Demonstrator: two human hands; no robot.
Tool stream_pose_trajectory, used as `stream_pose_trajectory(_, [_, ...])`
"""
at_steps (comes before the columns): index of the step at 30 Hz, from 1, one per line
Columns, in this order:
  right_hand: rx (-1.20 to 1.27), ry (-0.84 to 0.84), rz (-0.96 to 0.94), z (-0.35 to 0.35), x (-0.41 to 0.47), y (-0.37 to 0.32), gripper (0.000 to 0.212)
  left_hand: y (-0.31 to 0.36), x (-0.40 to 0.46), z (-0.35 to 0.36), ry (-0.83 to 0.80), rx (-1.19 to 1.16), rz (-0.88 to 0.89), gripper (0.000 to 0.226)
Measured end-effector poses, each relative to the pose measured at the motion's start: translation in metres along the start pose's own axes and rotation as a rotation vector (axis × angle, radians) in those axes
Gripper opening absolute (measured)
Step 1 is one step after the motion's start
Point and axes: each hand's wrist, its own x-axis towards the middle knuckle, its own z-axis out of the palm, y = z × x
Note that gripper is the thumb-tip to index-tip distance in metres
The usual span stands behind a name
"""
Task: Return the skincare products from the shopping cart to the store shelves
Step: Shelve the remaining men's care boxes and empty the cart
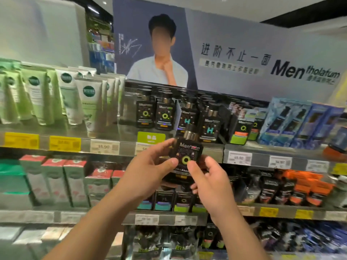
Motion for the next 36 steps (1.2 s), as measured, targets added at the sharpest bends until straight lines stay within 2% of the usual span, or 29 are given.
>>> stream_pose_trajectory(8, [-0.068, -0.006, -0.185, 0.055, 0.065, -0.033, 0.012, 0.014, 0.049, -0.054, 0.166, 0.045, 0.185, 0.047])
stream_pose_trajectory(12, [-0.111, 0.05, -0.232, 0.068, 0.096, -0.047, 0.009, 0.021, 0.077, -0.067, 0.217, 0.041, 0.218, 0.049])
stream_pose_trajectory(16, [-0.183, 0.15, -0.271, 0.076, 0.118, -0.049, 0.019, 0.026, 0.098, -0.074, 0.262, 0.086, 0.259, 0.037])
stream_pose_trajectory(21, [-0.293, 0.245, -0.295, 0.084, 0.132, -0.042, 0.04, 0.025, 0.112, -0.075, 0.313, 0.246, 0.223, 0.037])
stream_pose_trajectory(25, [-0.286, 0.288, -0.323, 0.088, 0.129, -0.038, 0.053, 0.018, 0.118, -0.075, 0.33, 0.357, 0.178, 0.039])
stream_pose_trajectory(36, [-0.408, 0.277, -0.321, 0.086, 0.122, -0.03, 0.042, 0.013, 0.127, -0.068, 0.274, 0.511, 0.096, 0.044])
